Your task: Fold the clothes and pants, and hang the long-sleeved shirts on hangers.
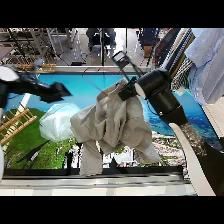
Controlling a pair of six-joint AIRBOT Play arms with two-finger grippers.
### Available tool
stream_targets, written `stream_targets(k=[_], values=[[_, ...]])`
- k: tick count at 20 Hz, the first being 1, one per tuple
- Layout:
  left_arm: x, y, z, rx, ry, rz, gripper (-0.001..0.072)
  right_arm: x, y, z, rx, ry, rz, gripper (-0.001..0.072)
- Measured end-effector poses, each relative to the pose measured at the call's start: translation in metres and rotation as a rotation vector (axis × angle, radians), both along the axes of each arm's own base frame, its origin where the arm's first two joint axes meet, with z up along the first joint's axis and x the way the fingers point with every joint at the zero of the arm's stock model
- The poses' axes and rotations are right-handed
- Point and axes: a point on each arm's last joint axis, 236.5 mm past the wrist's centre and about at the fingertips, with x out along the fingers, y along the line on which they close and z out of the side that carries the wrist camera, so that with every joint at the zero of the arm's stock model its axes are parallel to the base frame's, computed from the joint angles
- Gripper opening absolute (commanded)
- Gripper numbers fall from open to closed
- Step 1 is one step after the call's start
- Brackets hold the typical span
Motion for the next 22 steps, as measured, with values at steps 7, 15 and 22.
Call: stream_targets(k=[7, 15, 22], values=[[-0.020, -0.134, -0.054, 0.124, -0.083, -0.026, 0.0414, 0.005, -0.009, 0.021, 0.058, -0.046, -0.059, 0.0026], [0.040, -0.110, -0.080, 0.306, -0.318, 0.181, 0.0022, -0.017, 0.016, 0.033, 0.147, -0.008, 0.056, 0.0025], [0.053, -0.098, -0.037, 0.210, -0.472, 0.018, 0.0022, -0.027, 0.015, 0.044, 0.147, -0.014, 0.085, 0.0026]])
